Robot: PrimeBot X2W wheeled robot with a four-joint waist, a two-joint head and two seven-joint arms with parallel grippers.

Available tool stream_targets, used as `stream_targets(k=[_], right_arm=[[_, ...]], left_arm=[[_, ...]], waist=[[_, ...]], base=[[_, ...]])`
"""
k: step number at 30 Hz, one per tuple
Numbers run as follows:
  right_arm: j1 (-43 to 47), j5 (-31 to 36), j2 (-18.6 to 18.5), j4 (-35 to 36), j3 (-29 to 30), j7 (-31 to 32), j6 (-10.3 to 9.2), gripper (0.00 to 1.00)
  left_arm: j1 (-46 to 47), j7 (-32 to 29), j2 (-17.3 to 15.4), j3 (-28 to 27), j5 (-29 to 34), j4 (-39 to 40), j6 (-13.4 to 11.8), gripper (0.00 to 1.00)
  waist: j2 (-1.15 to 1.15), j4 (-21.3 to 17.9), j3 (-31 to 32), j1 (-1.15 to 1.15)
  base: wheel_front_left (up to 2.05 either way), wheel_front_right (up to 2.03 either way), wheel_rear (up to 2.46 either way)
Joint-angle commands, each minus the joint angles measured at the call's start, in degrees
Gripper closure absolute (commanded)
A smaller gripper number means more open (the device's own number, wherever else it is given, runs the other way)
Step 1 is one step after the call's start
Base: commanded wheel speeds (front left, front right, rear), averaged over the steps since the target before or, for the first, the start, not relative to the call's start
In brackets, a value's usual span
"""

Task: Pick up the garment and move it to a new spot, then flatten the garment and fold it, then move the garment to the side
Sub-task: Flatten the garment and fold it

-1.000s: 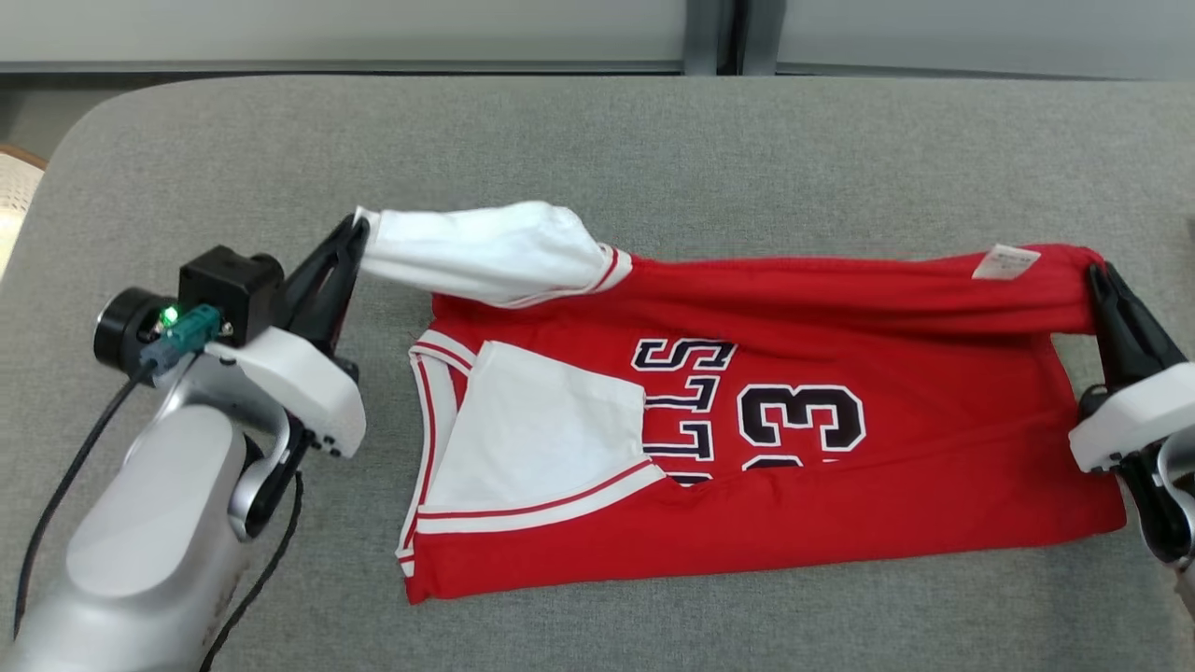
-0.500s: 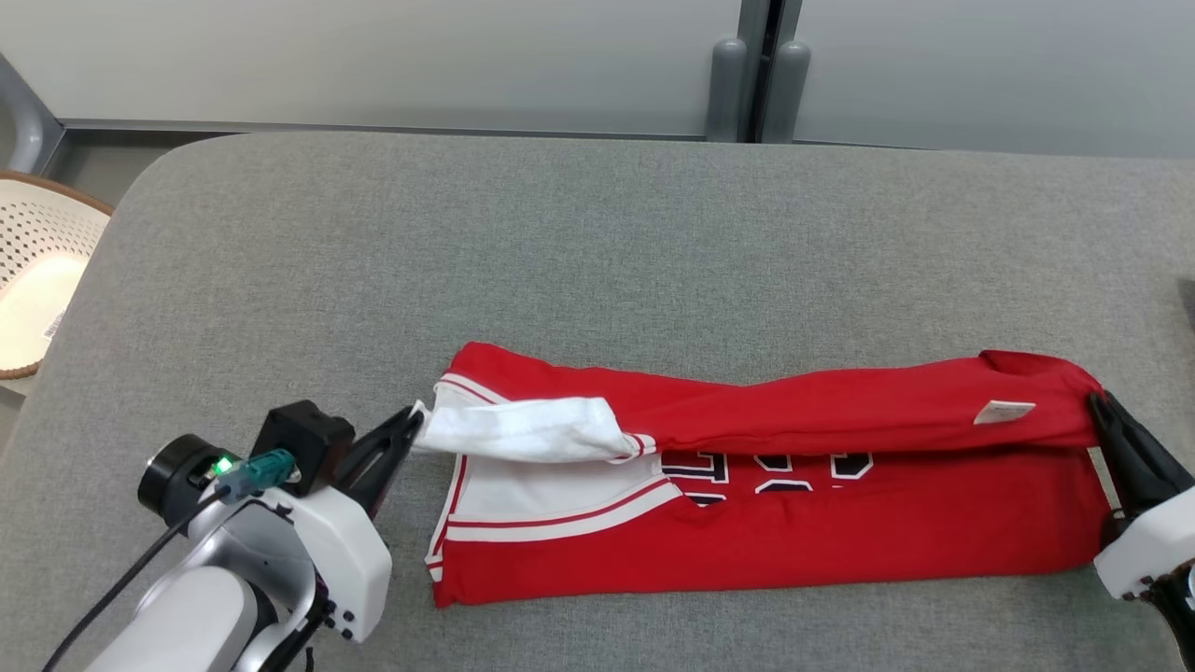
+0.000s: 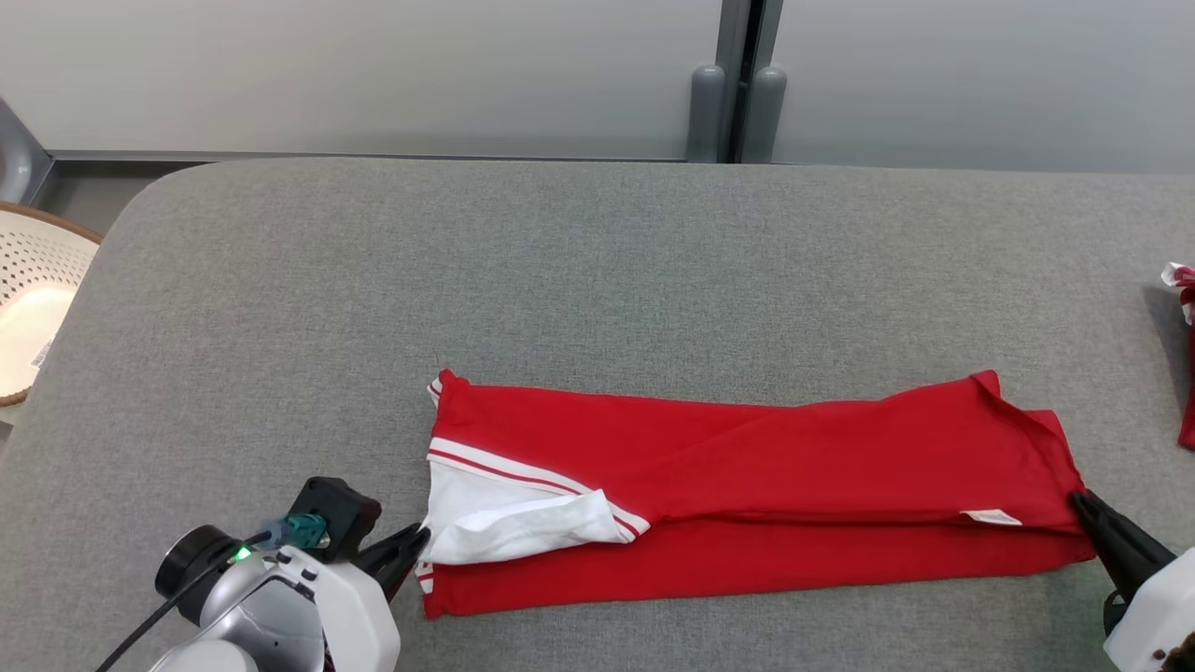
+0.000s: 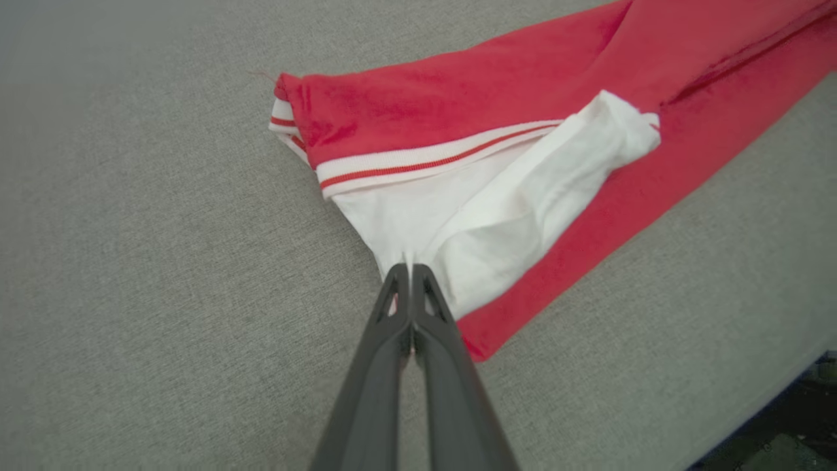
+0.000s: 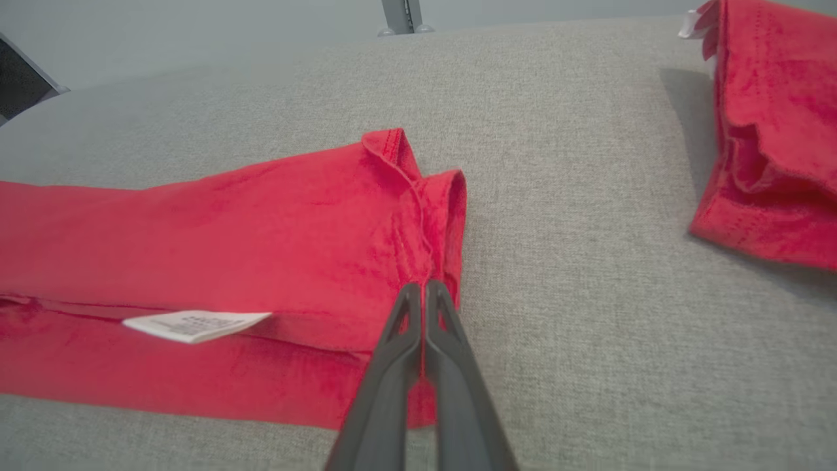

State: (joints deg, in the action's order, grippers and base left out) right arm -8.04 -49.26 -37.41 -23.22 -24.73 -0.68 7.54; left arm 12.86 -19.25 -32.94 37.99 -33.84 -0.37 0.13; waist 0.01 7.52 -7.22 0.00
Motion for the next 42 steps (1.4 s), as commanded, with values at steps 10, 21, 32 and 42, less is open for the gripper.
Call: stream_targets(k=[10, 21, 32, 42], right_arm=[[3.2, 0.2, -0.1, 1.0, 2.0, 4.9, -0.11, 0.0], [0.7, 6.3, 2.8, 3.5, 7.7, -4.3, -0.11, 0.0], [-2.2, 20.9, 13.7, 7.1, 12.4, -14.1, -0.11, 0.0], [1.5, 29.9, 23.5, 9.7, 18.5, -14.6, -0.11, 0.0]], left_arm=[[-1.9, -1.8, -0.2, 0.8, -1.4, -0.3, -0.8, 0.0], [0.5, 8.8, 3.3, -6.1, -2.6, 1.0, -4.9, 0.0], [1.8, 33.2, 14.4, -15.0, -4.3, -5.3, -5.1, 0.0], [-5.7, 34.4, 27.3, -26.5, 5.5, -7.8, 1.7, 0.0]], waist=[[-0.01, -0.5, 1.0, 0.0], [-0.01, 0.0, 0.7, 0.0], [-0.01, 0.4, 0.6, 0.0], [-0.01, 0.4, 0.8, 0.0]], base=[[0.0, 0.0, 0.0], [0.0, 0.0, 0.0], [0.0, 0.0, 0.0], [0.0, 0.0, 0.0]])
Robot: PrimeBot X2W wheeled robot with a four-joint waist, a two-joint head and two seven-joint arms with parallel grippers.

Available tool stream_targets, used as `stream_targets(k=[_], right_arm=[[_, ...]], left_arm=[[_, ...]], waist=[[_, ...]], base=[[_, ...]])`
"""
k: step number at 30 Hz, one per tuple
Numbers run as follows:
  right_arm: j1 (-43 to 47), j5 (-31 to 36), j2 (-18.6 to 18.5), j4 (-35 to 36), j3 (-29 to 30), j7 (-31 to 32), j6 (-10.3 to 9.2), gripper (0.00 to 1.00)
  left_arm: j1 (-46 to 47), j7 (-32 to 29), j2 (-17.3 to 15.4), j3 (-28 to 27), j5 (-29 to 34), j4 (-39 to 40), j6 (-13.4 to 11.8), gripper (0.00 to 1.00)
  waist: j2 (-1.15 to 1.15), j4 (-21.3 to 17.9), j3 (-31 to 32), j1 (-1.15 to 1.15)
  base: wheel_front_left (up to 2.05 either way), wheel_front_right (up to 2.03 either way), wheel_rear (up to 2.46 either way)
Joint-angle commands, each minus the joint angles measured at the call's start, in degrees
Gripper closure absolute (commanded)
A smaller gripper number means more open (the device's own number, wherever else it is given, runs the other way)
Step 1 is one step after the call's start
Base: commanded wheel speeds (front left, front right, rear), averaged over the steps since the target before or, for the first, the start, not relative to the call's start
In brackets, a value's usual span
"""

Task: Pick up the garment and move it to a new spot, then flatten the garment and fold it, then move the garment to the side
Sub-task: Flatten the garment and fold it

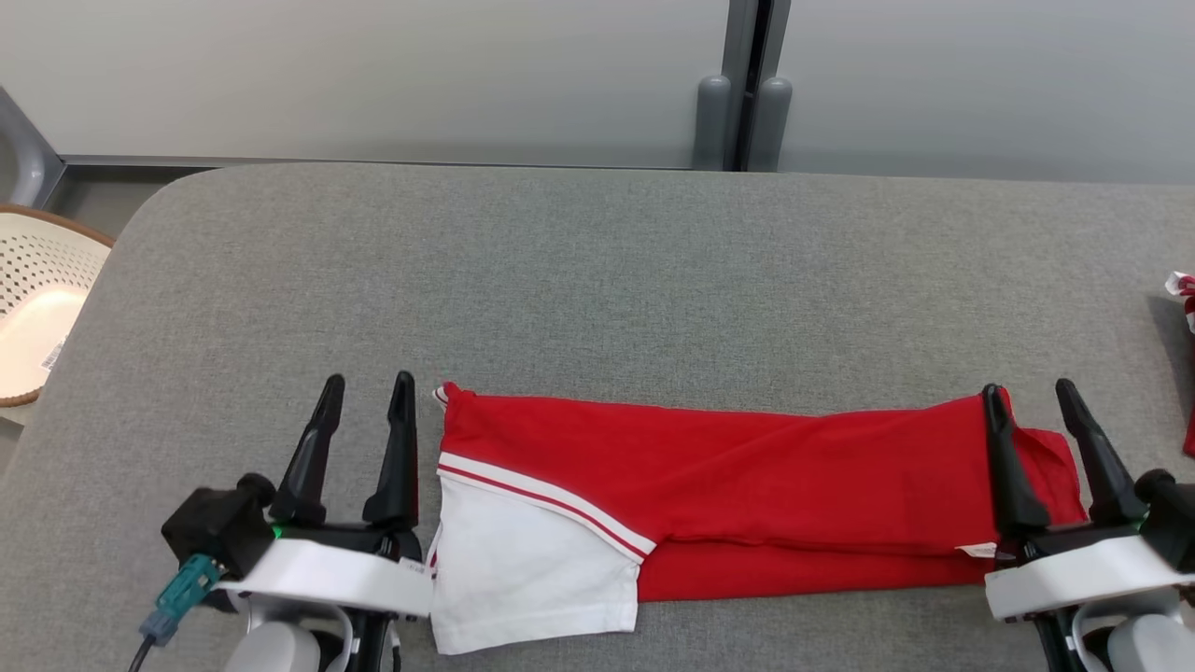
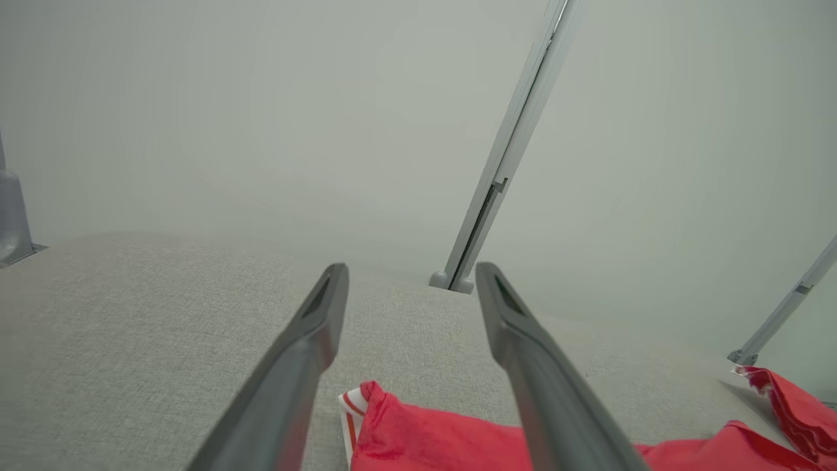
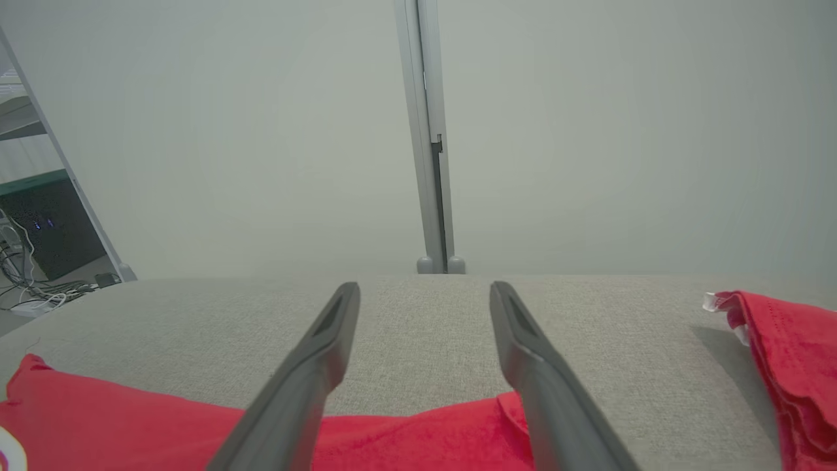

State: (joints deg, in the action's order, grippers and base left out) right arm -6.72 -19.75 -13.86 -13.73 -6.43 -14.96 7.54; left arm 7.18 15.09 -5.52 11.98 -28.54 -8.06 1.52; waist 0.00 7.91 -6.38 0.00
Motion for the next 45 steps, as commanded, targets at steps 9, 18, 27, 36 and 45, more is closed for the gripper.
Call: stream_targets(k=[9, 18, 27, 36, 45], right_arm=[[1.6, 1.7, 3.6, -4.4, 4.6, -0.3, -0.11, 0.0], [-2.3, -0.2, 7.8, -17.6, 11.9, 0.5, -0.08, 0.0], [-5.6, -2.6, 9.2, -25.6, 16.2, 0.2, -0.08, 0.0], [-6.7, -6.4, 9.9, -30.0, 11.0, 1.5, -0.06, 1.0], [-7.9, -6.7, 4.2, -30.4, 13.7, 0.0, -0.14, 1.0]], left_arm=[[-0.8, 0.0, 2.4, -4.7, 6.5, -3.3, 5.0, 0.0], [0.6, 0.0, 2.5, -2.4, 7.7, -4.2, 5.9, 0.0], [1.8, 0.0, 2.5, -1.3, 7.6, -4.7, 6.0, 0.0], [1.5, 0.0, 2.5, -1.6, 7.9, -5.0, 6.0, 0.0], [1.7, 0.0, 2.5, -1.3, 7.3, -5.2, 6.0, 0.0]], waist=[[0.0, 0.3, -0.9, 0.0], [0.0, 0.0, -2.5, 0.0], [0.0, -0.3, -3.3, 0.0], [0.0, -0.5, -3.3, 0.0], [0.0, -0.2, -2.9, 0.0]], base=[[0.0, 0.0, 0.0], [0.0, 0.0, 0.0], [0.0, 0.0, 0.0], [0.0, 0.0, 0.0], [0.0, 0.0, 0.0]])
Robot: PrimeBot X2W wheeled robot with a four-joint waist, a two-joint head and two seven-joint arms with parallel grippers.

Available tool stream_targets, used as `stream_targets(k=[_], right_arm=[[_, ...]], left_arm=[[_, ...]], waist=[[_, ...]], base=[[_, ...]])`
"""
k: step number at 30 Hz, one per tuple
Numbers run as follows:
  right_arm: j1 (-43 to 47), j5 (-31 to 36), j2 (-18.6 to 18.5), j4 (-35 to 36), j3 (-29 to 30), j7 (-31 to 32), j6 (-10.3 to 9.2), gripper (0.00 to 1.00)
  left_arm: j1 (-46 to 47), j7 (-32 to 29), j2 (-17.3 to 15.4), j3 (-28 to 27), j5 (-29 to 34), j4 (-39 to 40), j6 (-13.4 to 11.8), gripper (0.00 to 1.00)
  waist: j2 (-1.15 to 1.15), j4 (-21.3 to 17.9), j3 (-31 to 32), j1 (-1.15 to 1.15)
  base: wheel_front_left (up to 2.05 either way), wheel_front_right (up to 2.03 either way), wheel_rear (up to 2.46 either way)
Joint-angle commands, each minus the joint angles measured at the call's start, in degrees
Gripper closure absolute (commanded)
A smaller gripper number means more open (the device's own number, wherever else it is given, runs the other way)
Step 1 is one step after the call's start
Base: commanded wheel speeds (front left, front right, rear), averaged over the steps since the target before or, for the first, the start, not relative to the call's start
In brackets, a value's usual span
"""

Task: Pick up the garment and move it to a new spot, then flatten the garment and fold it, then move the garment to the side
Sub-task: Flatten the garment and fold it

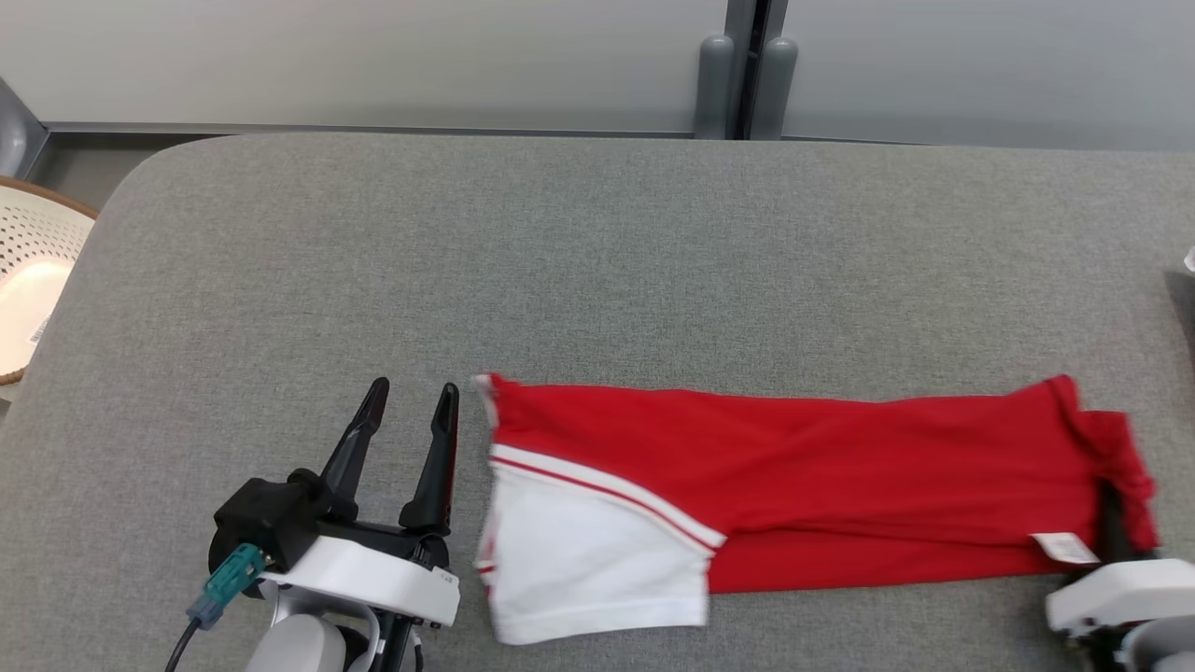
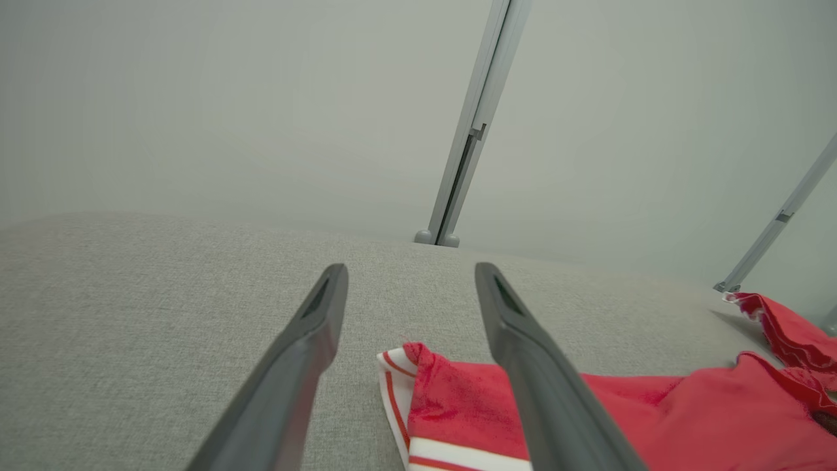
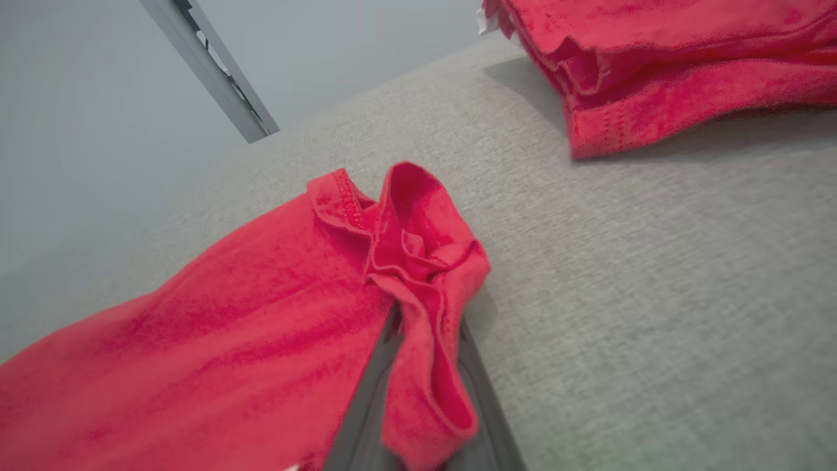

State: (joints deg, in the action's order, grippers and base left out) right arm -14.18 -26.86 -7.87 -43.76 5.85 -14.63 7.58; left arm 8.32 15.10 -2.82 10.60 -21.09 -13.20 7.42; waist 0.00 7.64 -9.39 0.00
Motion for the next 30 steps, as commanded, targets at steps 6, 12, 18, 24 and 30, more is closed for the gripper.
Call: stream_targets(k=[6, 12, 18, 24, 30], right_arm=[[-2.1, 4.0, -5.6, -2.0, 10.7, -0.6, -0.16, 1.0], [-2.8, 7.8, -3.9, 1.6, 13.5, -0.6, -0.15, 1.0], [-3.3, 5.5, 0.3, 11.2, 7.4, 0.6, -0.13, 1.0], [-1.7, 2.8, 3.2, 20.6, 0.3, 4.3, -0.11, 1.0], [1.5, 0.1, 4.8, 29.5, -9.5, 7.7, -0.1, 1.0]], left_arm=[[0.1, 0.0, -0.2, 0.0, -0.6, 0.1, 0.1, 0.0], [-0.6, 0.0, -0.2, -0.3, -0.9, 0.0, 0.1, 0.0], [-1.5, 0.0, -0.2, 0.9, -2.5, 0.4, 0.1, 0.0], [-1.7, 0.0, -0.2, 0.7, -2.5, 0.0, 0.1, 0.0], [-2.1, 0.0, -0.2, 0.4, -3.5, 0.2, 0.1, 0.0]], waist=[[0.0, 0.3, 0.7, 0.0], [0.0, -0.1, 1.7, 0.0], [0.0, -1.0, 3.3, 0.0], [0.0, -1.1, 4.3, 0.0], [0.0, 0.0, 5.0, 0.0]], base=[[0.0, 0.0, 0.0], [0.0, 0.0, 0.0], [0.0, 0.0, 0.0], [0.0, 0.0, 0.0], [0.0, 0.0, 0.0]])
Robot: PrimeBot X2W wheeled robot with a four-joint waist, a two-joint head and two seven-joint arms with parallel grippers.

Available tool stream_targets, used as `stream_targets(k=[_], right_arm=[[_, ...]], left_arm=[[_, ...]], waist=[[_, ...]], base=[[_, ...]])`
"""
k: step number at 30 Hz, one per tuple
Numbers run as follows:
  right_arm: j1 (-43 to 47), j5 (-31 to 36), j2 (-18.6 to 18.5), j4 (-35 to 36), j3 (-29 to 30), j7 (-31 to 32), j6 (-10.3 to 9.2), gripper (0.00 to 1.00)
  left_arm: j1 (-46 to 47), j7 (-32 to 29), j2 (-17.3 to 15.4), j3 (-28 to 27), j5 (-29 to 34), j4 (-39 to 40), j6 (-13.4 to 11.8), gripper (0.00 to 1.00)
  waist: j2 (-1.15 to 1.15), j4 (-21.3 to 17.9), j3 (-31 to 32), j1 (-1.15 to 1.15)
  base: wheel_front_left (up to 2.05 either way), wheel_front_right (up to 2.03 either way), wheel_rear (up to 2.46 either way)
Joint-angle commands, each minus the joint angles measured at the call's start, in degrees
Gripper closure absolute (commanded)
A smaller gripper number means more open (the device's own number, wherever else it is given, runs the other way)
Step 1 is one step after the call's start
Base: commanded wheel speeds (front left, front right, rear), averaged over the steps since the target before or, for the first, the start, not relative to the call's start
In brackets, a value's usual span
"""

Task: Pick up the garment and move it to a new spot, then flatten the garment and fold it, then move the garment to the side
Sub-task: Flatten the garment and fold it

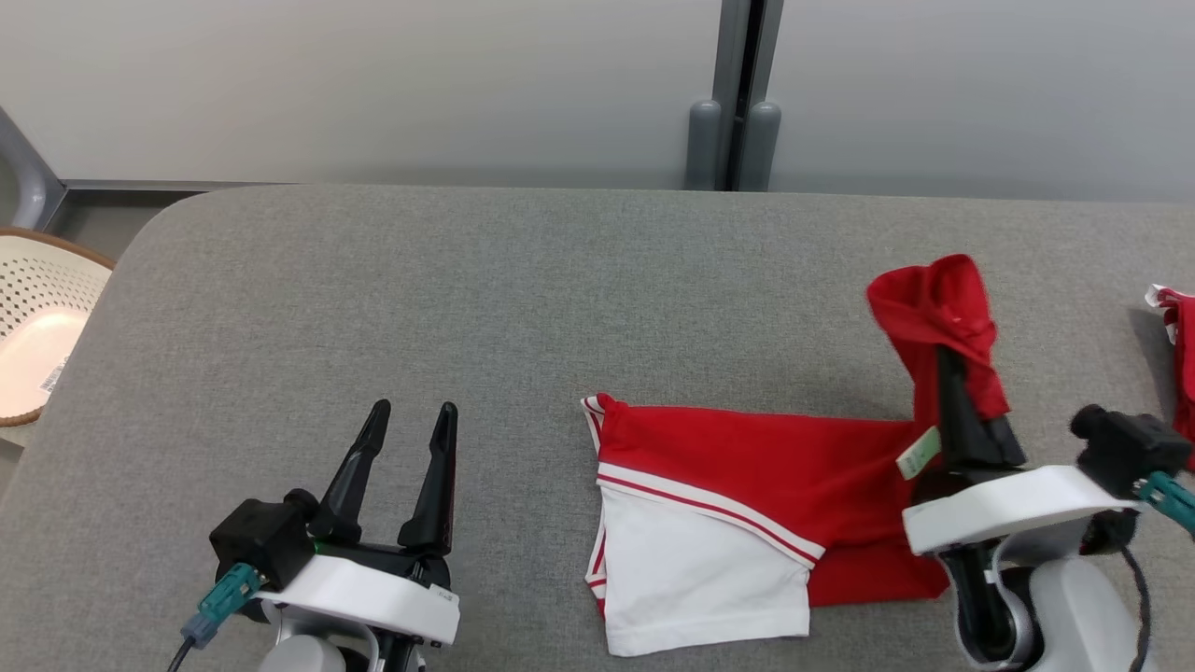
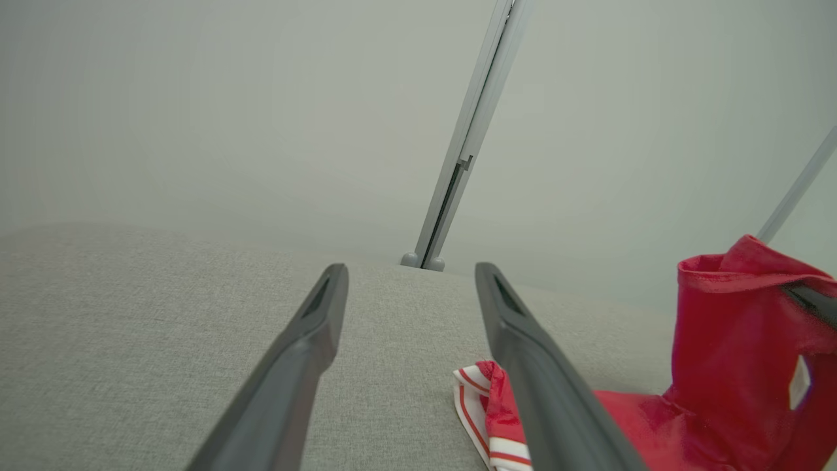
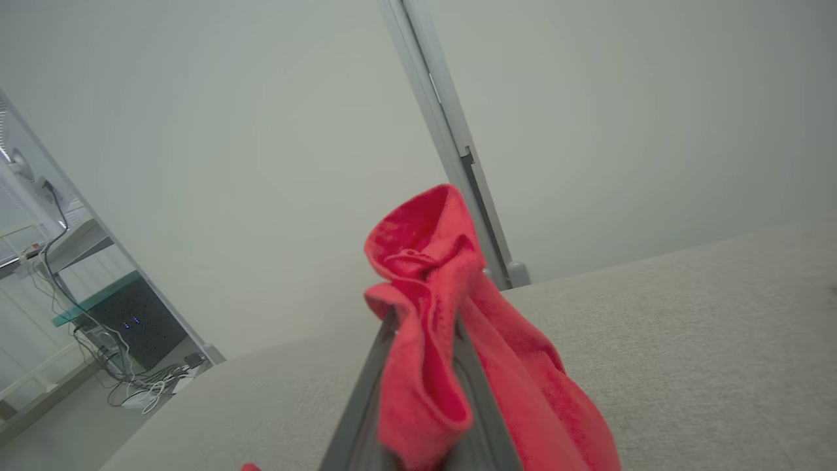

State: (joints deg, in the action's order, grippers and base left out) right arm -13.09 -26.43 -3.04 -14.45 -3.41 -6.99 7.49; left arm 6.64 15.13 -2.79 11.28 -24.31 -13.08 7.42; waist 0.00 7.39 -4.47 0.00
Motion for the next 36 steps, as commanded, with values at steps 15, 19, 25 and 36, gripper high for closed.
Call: stream_targets(k=[15, 19, 25, 36], right_arm=[[0.3, -6.7, 0.0, -7.4, -25.0, -3.3, -0.01, 1.0], [-1.4, -7.3, 0.1, -11.5, -26.6, -5.5, -0.01, 1.0], [-3.5, -8.7, 0.1, -15.7, -28.3, -7.3, -0.01, 0.0], [-6.5, -15.0, 0.1, -18.7, -41.1, -5.0, -0.01, 0.0]], left_arm=[[0.2, 0.0, -0.2, 0.8, -1.7, -0.5, 0.1, 0.0], [0.4, 0.0, -0.2, 0.7, -2.0, -0.9, 0.1, 0.0], [1.0, 0.0, -0.2, 0.8, -2.2, -0.4, 0.1, 0.0], [1.5, 0.0, -0.2, 0.3, -2.8, 2.0, 0.1, 0.0]], waist=[[0.0, 6.2, -1.1, 0.0], [0.0, 7.2, -1.9, 0.0], [0.0, 7.9, -2.9, 0.0], [0.0, 7.4, -4.1, 0.0]], base=[[0.0, 0.0, 0.0], [0.0, 0.0, 0.0], [0.0, 0.0, 0.0], [0.0, 0.0, 0.0]])
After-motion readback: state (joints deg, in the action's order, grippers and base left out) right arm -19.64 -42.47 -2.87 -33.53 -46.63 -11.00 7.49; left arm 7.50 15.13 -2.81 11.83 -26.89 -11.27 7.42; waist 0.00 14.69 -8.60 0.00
